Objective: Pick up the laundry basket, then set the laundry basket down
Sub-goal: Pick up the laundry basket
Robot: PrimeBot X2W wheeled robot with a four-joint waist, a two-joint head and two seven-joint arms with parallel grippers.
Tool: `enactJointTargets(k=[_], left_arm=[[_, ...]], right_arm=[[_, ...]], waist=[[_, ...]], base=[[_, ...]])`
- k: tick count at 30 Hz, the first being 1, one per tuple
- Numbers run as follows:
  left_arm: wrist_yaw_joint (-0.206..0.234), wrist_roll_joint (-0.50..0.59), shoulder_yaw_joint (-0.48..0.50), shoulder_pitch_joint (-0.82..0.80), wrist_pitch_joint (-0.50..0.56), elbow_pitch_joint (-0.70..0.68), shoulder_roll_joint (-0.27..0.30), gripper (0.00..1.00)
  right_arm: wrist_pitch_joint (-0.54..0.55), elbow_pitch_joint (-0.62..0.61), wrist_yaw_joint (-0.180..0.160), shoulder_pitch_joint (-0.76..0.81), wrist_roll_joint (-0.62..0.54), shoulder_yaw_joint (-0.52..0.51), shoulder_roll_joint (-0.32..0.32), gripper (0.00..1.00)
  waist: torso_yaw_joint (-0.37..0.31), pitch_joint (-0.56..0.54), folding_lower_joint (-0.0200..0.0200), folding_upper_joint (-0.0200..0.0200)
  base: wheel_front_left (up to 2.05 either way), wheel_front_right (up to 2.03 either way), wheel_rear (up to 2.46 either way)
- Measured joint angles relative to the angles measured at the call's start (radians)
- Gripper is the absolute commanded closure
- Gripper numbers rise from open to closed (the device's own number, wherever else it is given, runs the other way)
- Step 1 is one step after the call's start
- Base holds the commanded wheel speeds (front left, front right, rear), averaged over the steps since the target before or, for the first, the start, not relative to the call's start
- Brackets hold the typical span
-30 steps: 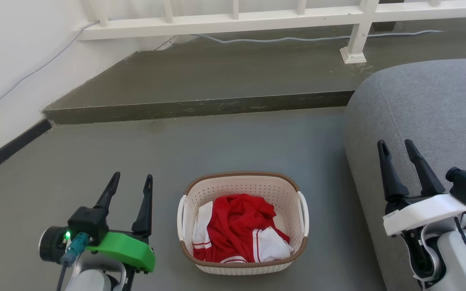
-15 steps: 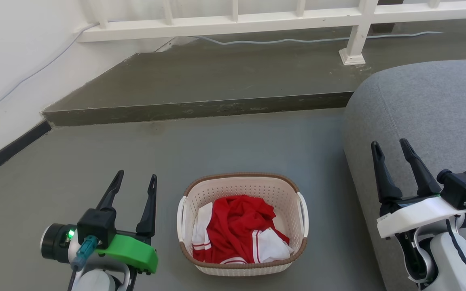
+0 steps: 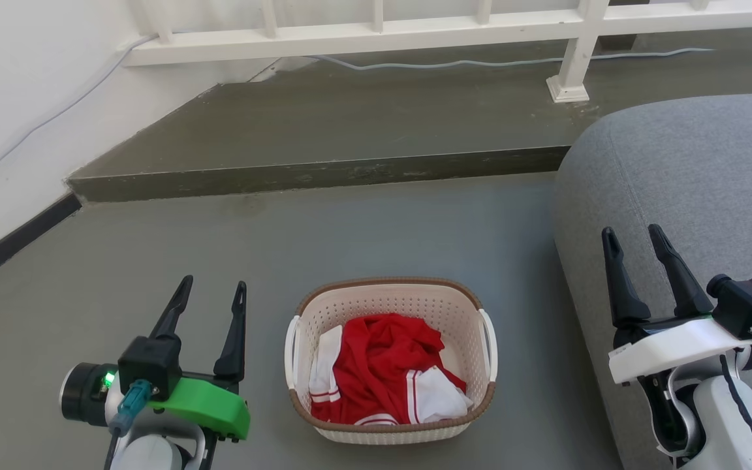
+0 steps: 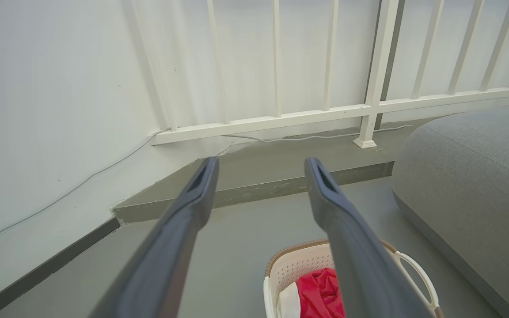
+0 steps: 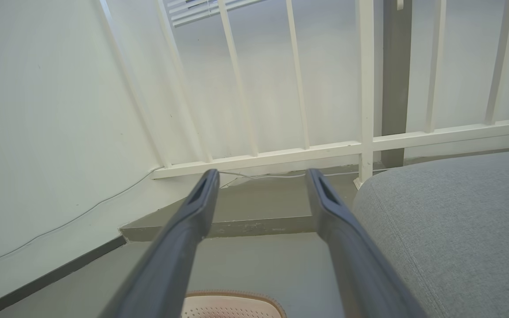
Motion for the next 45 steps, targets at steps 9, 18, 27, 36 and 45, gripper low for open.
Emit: enactJointTargets(k=[9, 18, 27, 36, 45], left_arm=[[-0.009, 0.000, 0.018, 0.000, 0.000, -0.012, -0.006, 0.00], [-0.018, 0.000, 0.034, -0.017, 0.000, -0.022, -0.010, 0.00], [-0.028, 0.000, 0.038, -0.053, 0.000, -0.022, -0.020, 0.00], [-0.037, 0.000, 0.040, -0.106, 0.000, -0.012, -0.024, 0.00], [-0.045, 0.003, 0.042, -0.160, 0.000, 0.009, -0.025, 0.00]], right_arm=[[0.000, 0.003, 0.005, 0.000, -0.005, -0.019, 0.012, 0.00], [0.000, 0.012, 0.013, -0.001, -0.005, -0.030, 0.020, 0.00], [0.000, 0.013, 0.018, -0.032, -0.006, -0.040, 0.036, 0.00], [0.000, 0.021, 0.026, -0.076, -0.006, -0.051, 0.042, 0.00], [0.000, 0.049, 0.031, -0.123, -0.007, -0.055, 0.047, 0.00]], waist=[[-0.002, 0.023, 0.0000, 0.0000], [-0.009, 0.072, 0.0000, 0.0000], [-0.017, 0.143, 0.0000, 0.0000], [-0.025, 0.223, 0.0000, 0.0000], [-0.033, 0.300, 0.0000, 0.0000]], base=[[0.00, 0.00, 0.00], [0.00, 0.00, 0.00], [0.00, 0.00, 0.00], [0.00, 0.00, 0.00], [0.00, 0.00, 0.00]])
